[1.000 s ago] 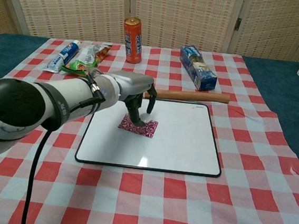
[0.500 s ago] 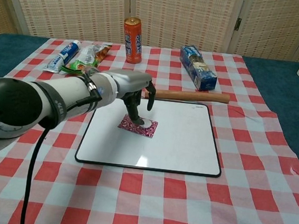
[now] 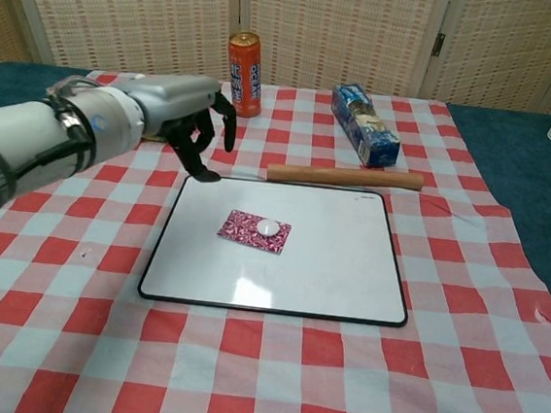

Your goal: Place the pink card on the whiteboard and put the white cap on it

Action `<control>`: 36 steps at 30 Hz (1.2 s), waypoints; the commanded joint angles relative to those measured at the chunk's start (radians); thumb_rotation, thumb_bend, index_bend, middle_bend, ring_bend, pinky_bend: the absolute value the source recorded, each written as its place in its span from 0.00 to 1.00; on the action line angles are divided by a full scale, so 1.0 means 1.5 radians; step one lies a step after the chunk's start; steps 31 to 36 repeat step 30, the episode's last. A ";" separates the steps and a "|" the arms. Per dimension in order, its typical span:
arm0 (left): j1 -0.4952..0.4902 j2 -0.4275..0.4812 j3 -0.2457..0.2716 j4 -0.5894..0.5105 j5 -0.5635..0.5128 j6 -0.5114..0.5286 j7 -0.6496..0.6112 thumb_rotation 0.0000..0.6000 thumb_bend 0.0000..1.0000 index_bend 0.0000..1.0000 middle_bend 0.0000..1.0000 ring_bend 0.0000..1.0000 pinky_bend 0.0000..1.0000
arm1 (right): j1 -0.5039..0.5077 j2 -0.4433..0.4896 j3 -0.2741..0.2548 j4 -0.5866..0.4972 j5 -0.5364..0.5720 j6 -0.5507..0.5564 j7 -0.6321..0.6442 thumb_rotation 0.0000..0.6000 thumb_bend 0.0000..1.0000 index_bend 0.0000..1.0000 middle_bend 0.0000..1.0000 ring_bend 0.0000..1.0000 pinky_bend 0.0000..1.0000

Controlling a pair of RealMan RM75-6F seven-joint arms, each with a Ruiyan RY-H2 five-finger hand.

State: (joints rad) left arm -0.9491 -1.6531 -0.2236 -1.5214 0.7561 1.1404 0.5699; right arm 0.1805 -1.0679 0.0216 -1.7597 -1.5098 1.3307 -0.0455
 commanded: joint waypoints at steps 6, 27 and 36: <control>0.250 0.094 0.121 -0.008 0.289 0.215 -0.372 1.00 0.24 0.10 0.13 0.15 0.36 | -0.004 -0.005 -0.012 -0.005 -0.019 0.004 -0.020 1.00 0.04 0.00 0.00 0.00 0.00; 0.431 0.198 0.175 0.057 0.337 0.200 -0.552 1.00 0.17 0.00 0.00 0.00 0.02 | -0.019 -0.030 -0.001 -0.008 -0.009 0.036 -0.071 1.00 0.05 0.00 0.00 0.00 0.00; 0.437 0.196 0.166 0.065 0.342 0.193 -0.552 1.00 0.17 0.00 0.00 0.00 0.02 | -0.019 -0.032 -0.001 -0.005 -0.013 0.038 -0.069 1.00 0.05 0.00 0.00 0.00 0.00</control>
